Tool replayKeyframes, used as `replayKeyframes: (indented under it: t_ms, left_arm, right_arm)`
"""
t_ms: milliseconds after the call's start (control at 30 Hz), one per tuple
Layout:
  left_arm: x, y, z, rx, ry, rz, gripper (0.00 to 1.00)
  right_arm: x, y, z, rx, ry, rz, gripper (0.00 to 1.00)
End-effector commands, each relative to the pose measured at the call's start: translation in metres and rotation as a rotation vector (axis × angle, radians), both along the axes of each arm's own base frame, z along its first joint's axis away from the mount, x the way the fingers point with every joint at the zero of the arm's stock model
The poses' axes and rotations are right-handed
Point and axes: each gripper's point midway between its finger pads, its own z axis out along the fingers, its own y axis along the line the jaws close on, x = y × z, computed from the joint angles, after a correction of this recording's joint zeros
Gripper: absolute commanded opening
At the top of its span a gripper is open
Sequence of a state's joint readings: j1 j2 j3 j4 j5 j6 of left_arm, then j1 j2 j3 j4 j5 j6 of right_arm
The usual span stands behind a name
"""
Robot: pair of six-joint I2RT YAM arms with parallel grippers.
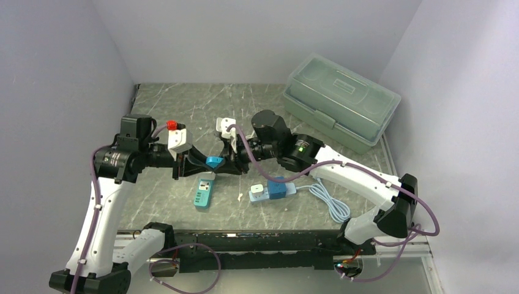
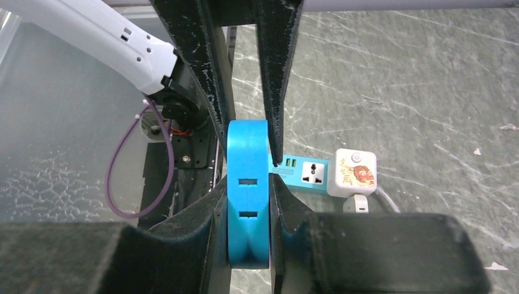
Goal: Insert the plug
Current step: Pick up the plug from the center of the board, then insert the plug into the socket.
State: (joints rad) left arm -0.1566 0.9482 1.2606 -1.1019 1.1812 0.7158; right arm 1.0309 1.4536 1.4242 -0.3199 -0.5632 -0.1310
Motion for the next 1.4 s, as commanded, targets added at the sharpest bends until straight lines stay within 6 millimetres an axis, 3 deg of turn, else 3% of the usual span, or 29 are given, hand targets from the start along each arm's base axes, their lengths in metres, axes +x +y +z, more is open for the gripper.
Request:
replayKeyframes:
  t_ms: [0,67,133,333,500,700,867,1067,1367]
  left_arm:
    - [0.011,-0.001,0.008,-0.014,-0.077,0.022,0.33]
    - [0.016,0.0,0.006,-0.006,-0.076,0.044,0.54]
    - [0.018,0.002,0.004,0.006,-0.079,0.052,0.63]
    - [0.017,0.003,-0.001,0.019,-0.08,0.045,0.72]
    - [0.024,0.004,-0.031,0.06,-0.07,0.029,0.72]
    - [0.044,0.003,-0.075,0.196,-0.067,0.019,0.73]
    - [0.055,0.003,-0.091,0.254,-0.065,0.013,0.74]
    - [0.055,0.004,-0.113,0.32,-0.095,-0.007,0.73]
    - [0.051,0.005,-0.12,0.326,-0.075,-0.001,0.72]
  right_arm:
    - [-0.013,0.002,0.009,0.008,0.013,0.064,0.0]
    - [-0.012,0.0,0.004,-0.008,0.015,0.056,0.0]
    - [-0.01,-0.002,0.002,-0.012,0.009,0.04,0.0]
    - [0.007,-0.024,-0.001,-0.016,-0.038,-0.061,0.0]
    - [0.045,-0.066,-0.019,-0.07,-0.112,-0.164,0.0]
    - [0.072,-0.128,-0.061,-0.198,-0.293,-0.179,0.0]
    - [0.089,-0.158,-0.088,-0.327,-0.225,-0.131,0.0]
    - [0.087,-0.172,-0.122,-0.441,-0.177,-0.063,0.0]
    - [0.06,-0.174,-0.123,-0.359,-0.142,0.009,0.0]
